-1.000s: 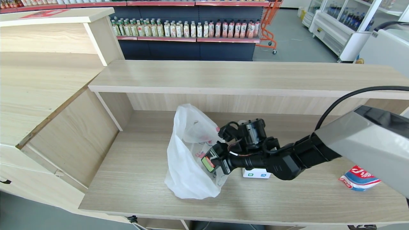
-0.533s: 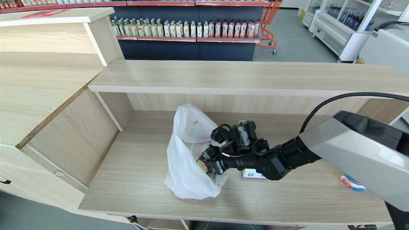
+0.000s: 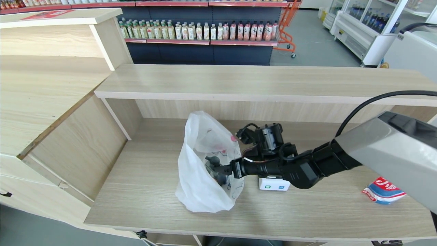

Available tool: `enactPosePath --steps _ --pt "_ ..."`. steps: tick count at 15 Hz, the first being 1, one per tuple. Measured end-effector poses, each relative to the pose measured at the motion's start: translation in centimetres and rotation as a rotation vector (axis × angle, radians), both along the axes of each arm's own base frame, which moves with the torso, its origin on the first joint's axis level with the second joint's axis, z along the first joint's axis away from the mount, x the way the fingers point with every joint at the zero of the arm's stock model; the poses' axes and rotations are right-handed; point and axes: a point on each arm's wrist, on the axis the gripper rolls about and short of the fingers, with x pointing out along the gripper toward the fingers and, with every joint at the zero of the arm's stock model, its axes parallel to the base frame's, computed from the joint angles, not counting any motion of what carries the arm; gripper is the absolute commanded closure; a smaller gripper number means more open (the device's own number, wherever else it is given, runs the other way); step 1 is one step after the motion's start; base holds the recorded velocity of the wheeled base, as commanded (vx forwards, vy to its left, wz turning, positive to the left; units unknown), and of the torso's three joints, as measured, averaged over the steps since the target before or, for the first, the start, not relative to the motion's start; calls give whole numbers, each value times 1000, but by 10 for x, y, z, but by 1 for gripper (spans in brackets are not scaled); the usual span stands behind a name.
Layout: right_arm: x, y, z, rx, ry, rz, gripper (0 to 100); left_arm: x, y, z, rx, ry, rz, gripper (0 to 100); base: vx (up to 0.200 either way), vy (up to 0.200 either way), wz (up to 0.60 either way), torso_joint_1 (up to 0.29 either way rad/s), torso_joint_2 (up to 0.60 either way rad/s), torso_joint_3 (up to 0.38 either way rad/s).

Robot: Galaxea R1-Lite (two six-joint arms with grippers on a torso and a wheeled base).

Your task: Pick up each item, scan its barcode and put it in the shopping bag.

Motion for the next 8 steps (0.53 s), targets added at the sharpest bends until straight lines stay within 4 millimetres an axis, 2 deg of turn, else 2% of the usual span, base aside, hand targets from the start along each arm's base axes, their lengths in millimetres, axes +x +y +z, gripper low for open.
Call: enactPosePath --steps 3,6,8 --pt "0 -17 12 123 122 -122 0 0 0 0 0 0 0 0 0 0 0 0 0 0" --pt "-6 -25 49 289 187 -124 0 0 0 0 0 0 0 0 0 0 0 0 0 0" --pt "-14 -38 68 351 207 -155 0 0 0 0 0 0 -1 0 0 0 0 0 0 0"
